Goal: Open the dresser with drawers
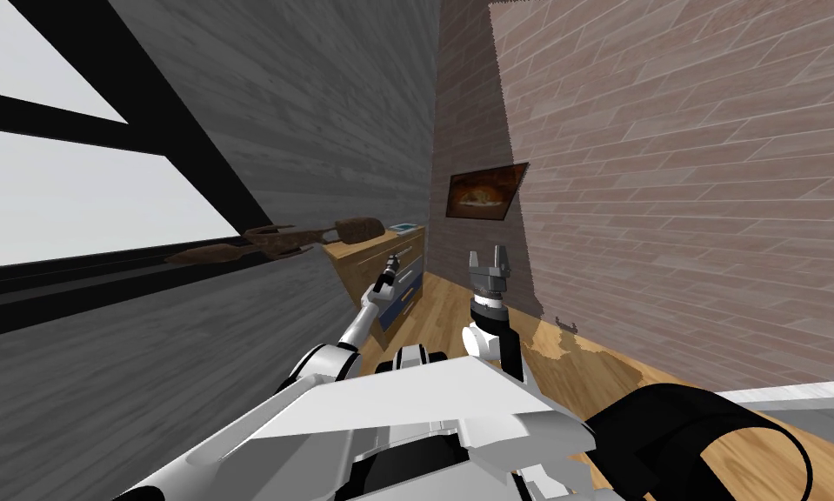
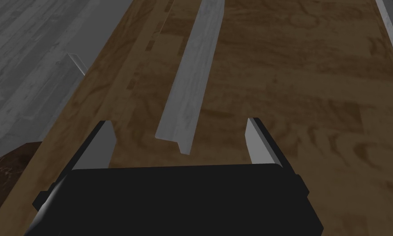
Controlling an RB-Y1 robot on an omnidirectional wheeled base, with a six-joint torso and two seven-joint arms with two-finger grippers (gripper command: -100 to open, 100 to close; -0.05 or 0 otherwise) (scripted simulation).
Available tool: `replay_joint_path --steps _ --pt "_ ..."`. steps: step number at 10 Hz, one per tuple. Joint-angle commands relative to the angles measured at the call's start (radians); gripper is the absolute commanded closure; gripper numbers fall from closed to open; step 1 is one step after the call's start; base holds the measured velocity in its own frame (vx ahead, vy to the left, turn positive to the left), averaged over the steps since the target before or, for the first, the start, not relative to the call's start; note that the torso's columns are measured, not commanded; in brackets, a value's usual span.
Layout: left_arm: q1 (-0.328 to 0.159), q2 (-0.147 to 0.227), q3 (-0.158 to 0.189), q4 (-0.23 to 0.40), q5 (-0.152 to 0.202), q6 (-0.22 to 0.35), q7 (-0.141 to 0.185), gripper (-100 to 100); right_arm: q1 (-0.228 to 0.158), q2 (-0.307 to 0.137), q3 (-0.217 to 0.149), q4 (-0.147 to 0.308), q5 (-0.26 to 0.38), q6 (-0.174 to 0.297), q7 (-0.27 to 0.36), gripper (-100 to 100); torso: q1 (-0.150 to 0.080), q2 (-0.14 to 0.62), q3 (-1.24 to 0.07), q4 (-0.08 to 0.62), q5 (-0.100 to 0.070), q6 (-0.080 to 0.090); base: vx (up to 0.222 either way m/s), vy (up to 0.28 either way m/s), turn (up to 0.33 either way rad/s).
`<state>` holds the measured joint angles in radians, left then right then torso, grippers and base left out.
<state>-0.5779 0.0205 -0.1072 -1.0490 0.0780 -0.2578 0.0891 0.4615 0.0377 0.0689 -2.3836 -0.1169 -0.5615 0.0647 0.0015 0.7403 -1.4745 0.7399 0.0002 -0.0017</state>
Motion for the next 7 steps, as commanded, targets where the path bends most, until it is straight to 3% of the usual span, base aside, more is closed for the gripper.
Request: replay_joint_path --steps 1,2,4,5,6,7 --pt "-0.049 0.002 0.003 0.077 0.002 -0.005 0.001 -100 0.0 0.0 0.0 0.0 0.0 0.0 0.0 0 -0.001 -0.002 -0.001 -0.001 0.0 0.001 0.0 0.0 0.0" --pt "-0.089 -0.003 0.013 0.105 0.014 -0.032 0.003 -100 0.0 0.0 0.0 0.0 0.0 0.0 0.0 0 -0.001 -0.004 -0.002 -0.002 0.0 0.001 -0.055 0.009 0.112" --pt "-0.145 -0.003 0.013 0.171 0.014 -0.032 0.003 -100 0.0 0.0 0.0 0.0 0.0 0.0 0.0 0 0.0 0.0 0.0 0.0 0.0 0.0 -0.053 0.004 0.043" --pt "-0.15 -0.003 0.013 0.202 0.014 -0.032 0.003 -100 0.0 0.0 0.0 0.0 0.0 0.0 0.0 0 0.0 -0.002 -0.001 -0.001 0.0 0.001 -0.006 0.005 -0.009" --pt "-0.148 -0.004 0.014 0.193 0.014 -0.037 0.003 -100 0.0 0.0 0.0 0.0 0.0 0.0 0.0 0 -0.001 -0.004 -0.002 -0.002 0.0 0.001 0.0 0.0 0.0" --pt "-0.1 0.002 0.003 0.148 0.002 -0.005 0.001 100 0.0 0.0 0.0 0.0 0.0 0.0 0.0 0 -0.002 -0.004 -0.003 -0.002 0.0 0.001 0.06 -0.002 -0.143"
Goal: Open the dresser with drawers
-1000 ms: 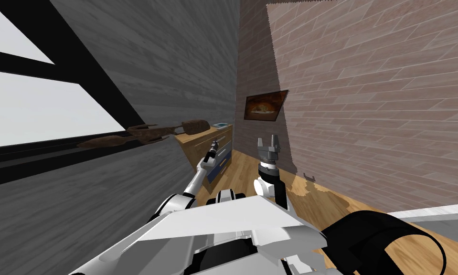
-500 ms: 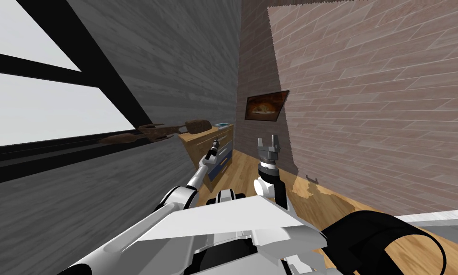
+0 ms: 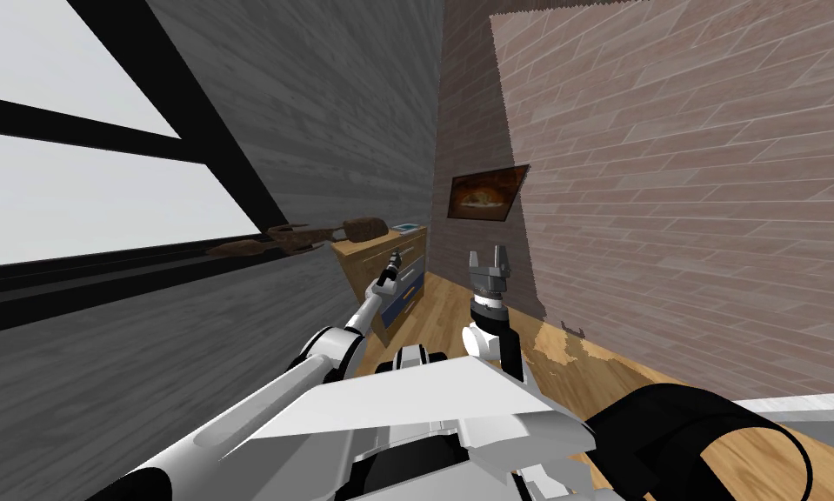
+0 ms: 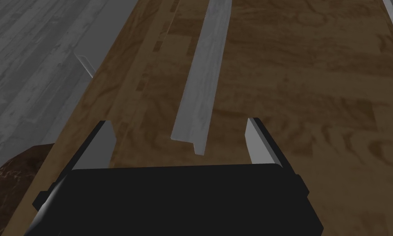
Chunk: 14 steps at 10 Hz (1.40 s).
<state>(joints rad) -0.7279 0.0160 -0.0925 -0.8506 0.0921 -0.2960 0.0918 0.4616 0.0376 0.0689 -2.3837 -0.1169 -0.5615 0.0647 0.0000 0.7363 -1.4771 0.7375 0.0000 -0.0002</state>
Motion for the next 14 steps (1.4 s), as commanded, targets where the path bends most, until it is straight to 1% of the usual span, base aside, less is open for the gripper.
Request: replay_joint_path --steps 1,2,3,4,5,6,7,8,10,11,12,14 --pt "0.075 0.006 -0.011 -0.072 -0.012 0.033 -0.002 100 0.0 0.0 0.0 0.0 0.0 0.0 0.0 0 -0.001 -0.002 -0.001 -0.001 0.0 0.0 0.085 -0.006 -0.064" --pt "0.101 0.006 -0.011 -0.105 -0.012 0.033 -0.002 100 0.0 0.0 0.0 0.0 0.0 0.0 0.0 0 -0.001 -0.005 -0.003 -0.003 0.0 0.001 0.045 -0.01 0.005" --pt "0.101 0.006 -0.011 -0.118 -0.012 0.033 -0.002 100 0.0 0.0 0.0 0.0 0.0 0.0 0.0 0 0.001 -0.005 -0.003 -0.005 0.001 -0.001 0.007 -0.009 0.008" --pt "0.142 0.011 -0.021 -0.157 -0.024 0.059 -0.004 100 0.0 0.0 0.0 0.0 0.0 0.0 0.0 0 0.002 -0.004 -0.002 -0.004 0.001 -0.001 0.055 -0.009 -0.096" --pt "0.16 0.011 -0.021 -0.175 -0.024 0.059 -0.004 100 0.0 0.0 0.0 0.0 0.0 0.0 0.0 0 0.0 -0.007 -0.004 -0.005 0.001 0.002 0.062 -0.004 -0.078" --pt "0.189 0.011 -0.021 -0.215 -0.024 0.059 -0.004 100 0.0 0.0 0.0 0.0 0.0 0.0 0.0 0 -0.001 -0.009 -0.006 -0.006 0.0 0.003 0.035 -0.003 -0.02" --pt "0.202 0.011 -0.021 -0.238 -0.024 0.059 -0.004 100 0.0 0.0 0.0 0.0 0.0 0.0 0.0 0 -0.001 -0.008 -0.005 -0.007 0.0 0.001 0.014 -0.004 0.002" --pt "0.234 0.015 -0.031 -0.28 -0.036 0.086 -0.006 100 0.0 0.0 0.0 0.0 0.0 0.0 0.0 0 0.001 -0.005 -0.003 -0.007 0.001 0.0 0.061 -0.007 -0.111" --pt "0.29 0.015 -0.031 -0.35 -0.036 0.086 -0.006 100 0.0 0.0 0.0 0.0 0.0 0.0 0.0 0 -0.002 -0.01 -0.006 -0.008 0.0 0.003 0.05 0.001 -0.043" --pt "0.303 0.015 -0.031 -0.359 -0.036 0.086 -0.006 100 0.0 0.0 0.0 0.0 0.0 0.0 0.0 0 -0.001 -0.007 -0.005 -0.008 0.001 0.001 0.014 -0.009 0.003" --pt "0.329 0.02 -0.041 -0.4 -0.047 0.112 -0.008 100 0.0 0.0 0.0 0.0 0.0 0.0 0.0 0 0.001 -0.006 -0.004 -0.009 0.001 0.0 0.058 -0.014 -0.105" --pt "0.386 0.02 -0.041 -0.472 -0.047 0.112 -0.008 100 0.0 0.0 0.0 0.0 0.0 0.0 0.0 0 0.0 -0.011 -0.007 -0.009 0.001 0.003 0.048 -0.003 -0.042"
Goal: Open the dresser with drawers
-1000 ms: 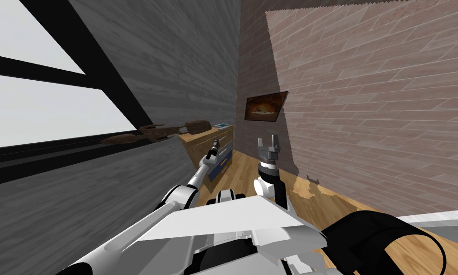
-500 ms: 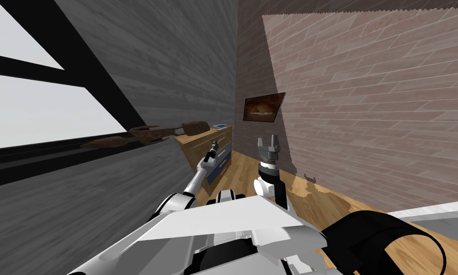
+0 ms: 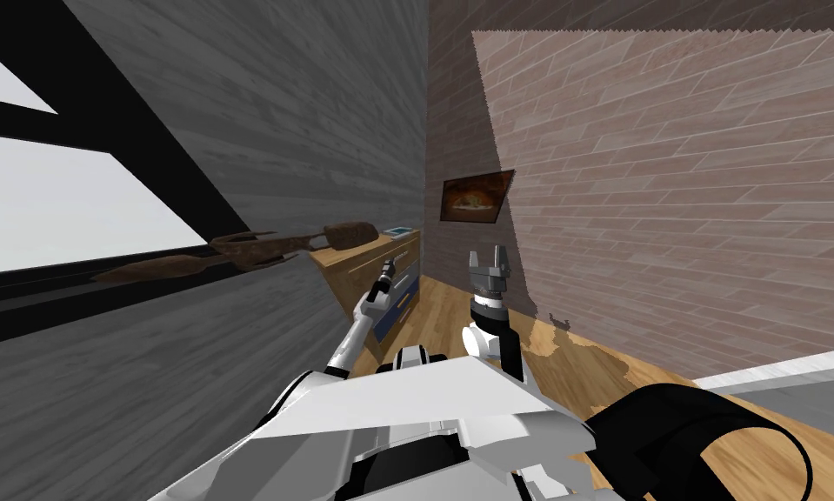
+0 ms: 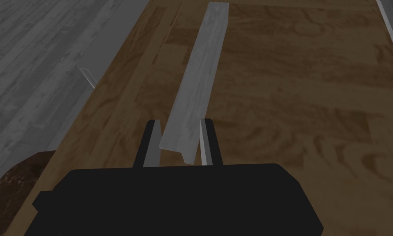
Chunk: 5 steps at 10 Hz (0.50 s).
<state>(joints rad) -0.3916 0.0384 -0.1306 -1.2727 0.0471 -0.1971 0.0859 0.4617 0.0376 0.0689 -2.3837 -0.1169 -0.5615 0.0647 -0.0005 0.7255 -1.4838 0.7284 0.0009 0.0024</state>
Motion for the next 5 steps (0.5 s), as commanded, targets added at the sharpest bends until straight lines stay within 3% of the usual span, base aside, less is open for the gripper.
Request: replay_joint_path --steps 1,2,4,5 --pt "0.068 -0.002 -0.003 -0.058 -0.002 0.013 -0.002 100 0.0 0.0 0.0 0.0 0.0 0.0 0.0 0 0.001 0.002 0.001 0.001 0.0 -0.001 0.017 0.0 -0.002" --pt "0.093 0.002 -0.012 -0.109 -0.014 0.039 -0.004 100 0.0 0.0 0.0 0.0 0.0 0.0 0.0 0 0.002 0.004 0.003 -0.001 0.001 -0.003 0.049 -0.006 -0.129" --pt "0.145 0.002 -0.012 -0.173 -0.014 0.039 -0.004 100 0.0 0.0 0.0 0.0 0.0 0.0 0.0 0 0.001 0.0 0.0 0.0 0.0 -0.001 0.049 -0.004 -0.034" --pt "0.169 0.002 -0.012 -0.178 -0.014 0.039 -0.004 100 0.0 0.0 0.0 0.0 0.0 0.0 0.0 0 0.002 0.003 0.002 0.0 0.001 -0.003 0.024 -0.007 -0.012"
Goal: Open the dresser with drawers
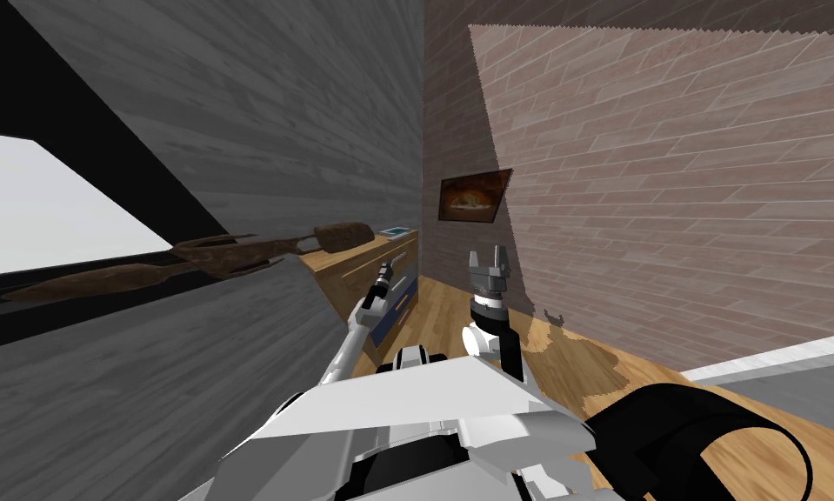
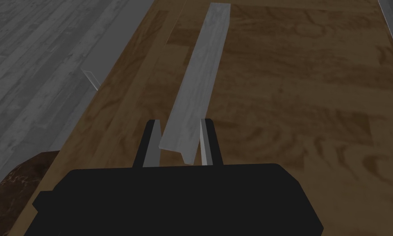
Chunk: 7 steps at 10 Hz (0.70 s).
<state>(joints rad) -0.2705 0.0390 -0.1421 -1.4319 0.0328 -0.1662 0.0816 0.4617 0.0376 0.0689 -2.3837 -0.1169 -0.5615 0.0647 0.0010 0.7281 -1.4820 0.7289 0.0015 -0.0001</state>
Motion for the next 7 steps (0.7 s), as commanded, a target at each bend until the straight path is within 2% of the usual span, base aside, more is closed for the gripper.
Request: replay_joint_path --steps 1,3,4,5,6,7 --pt "0.071 0.006 -0.011 -0.078 -0.012 0.035 -0.001 100 0.0 0.0 0.0 0.0 0.0 0.0 0.0 0 0.002 0.002 0.002 -0.001 0.001 -0.002 0.057 -0.007 -0.125" --pt "0.122 0.006 -0.011 -0.138 -0.012 0.035 -0.001 100 0.0 0.0 0.0 0.0 0.0 0.0 0.0 0 0.001 -0.001 0.0 0.0 0.0 0.001 0.047 0.001 -0.036" --pt "0.148 0.006 -0.011 -0.14 -0.012 0.035 -0.001 100 0.0 0.0 0.0 0.0 0.0 0.0 0.0 0 0.002 0.002 0.001 0.001 0.001 -0.001 0.027 -0.006 0.0" --pt "0.148 0.006 -0.011 -0.14 -0.012 0.035 -0.001 100 0.0 0.0 0.0 0.0 0.0 0.0 0.0 0 0.003 0.004 0.003 -0.002 0.002 -0.003 0.009 -0.006 -0.002" --pt "0.18 0.011 -0.021 -0.207 -0.024 0.061 -0.003 100 0.0 0.0 0.0 0.0 0.0 0.0 0.0 0 0.005 0.004 0.003 -0.003 0.003 -0.003 0.054 -0.012 -0.121" --pt "0.213 0.011 -0.021 -0.25 -0.024 0.061 -0.003 100 0.0 0.0 0.0 0.0 0.0 0.0 0.0 0 0.004 0.001 0.002 0.0 0.002 -0.001 0.062 -0.002 -0.076"
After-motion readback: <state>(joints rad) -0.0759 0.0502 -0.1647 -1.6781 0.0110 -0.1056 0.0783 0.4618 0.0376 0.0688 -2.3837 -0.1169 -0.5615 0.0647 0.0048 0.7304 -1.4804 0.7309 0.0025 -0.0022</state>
